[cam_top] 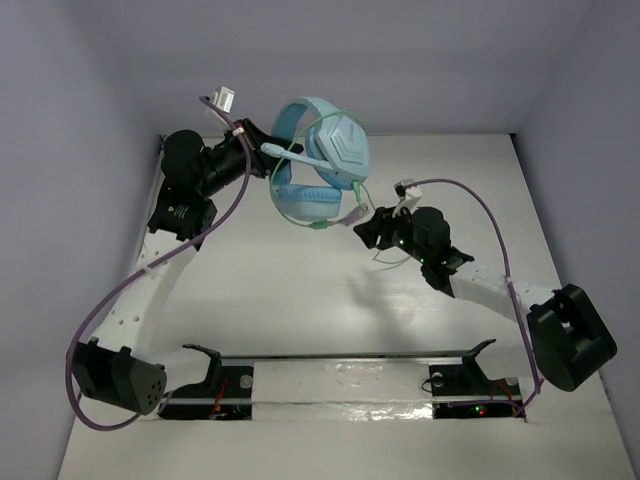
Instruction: Wrap the headphones
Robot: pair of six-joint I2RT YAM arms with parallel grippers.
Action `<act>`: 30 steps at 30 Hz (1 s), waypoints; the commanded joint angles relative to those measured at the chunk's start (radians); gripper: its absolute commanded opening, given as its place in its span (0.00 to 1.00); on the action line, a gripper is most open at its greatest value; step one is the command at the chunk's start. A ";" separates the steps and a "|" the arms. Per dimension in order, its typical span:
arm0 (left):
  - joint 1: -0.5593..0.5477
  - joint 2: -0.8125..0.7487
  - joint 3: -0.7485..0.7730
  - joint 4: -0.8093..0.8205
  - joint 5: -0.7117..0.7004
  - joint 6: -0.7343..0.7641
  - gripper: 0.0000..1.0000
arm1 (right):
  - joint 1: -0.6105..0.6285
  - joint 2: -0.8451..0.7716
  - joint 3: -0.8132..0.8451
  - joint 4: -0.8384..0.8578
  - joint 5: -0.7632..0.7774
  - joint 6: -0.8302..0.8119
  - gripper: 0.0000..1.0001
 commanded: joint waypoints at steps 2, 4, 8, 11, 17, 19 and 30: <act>0.034 0.021 0.106 0.024 -0.013 -0.014 0.00 | -0.006 -0.028 -0.045 0.088 0.033 0.057 0.54; 0.049 0.034 0.116 0.027 -0.012 -0.026 0.00 | -0.006 -0.030 -0.059 0.098 0.030 0.080 0.54; 0.063 0.057 0.126 0.058 0.005 -0.060 0.00 | -0.006 0.008 -0.071 0.144 0.025 0.095 0.51; 0.073 0.061 0.110 0.081 0.002 -0.077 0.00 | -0.006 0.039 -0.067 0.207 -0.016 0.111 0.46; 0.082 0.062 0.107 0.090 -0.012 -0.091 0.00 | -0.006 0.105 -0.060 0.295 -0.033 0.120 0.34; 0.082 0.058 0.101 0.092 -0.029 -0.096 0.00 | -0.006 0.134 -0.045 0.292 -0.042 0.112 0.18; 0.091 0.018 -0.034 0.198 -0.347 -0.223 0.00 | 0.210 0.173 0.093 0.021 0.002 0.109 0.00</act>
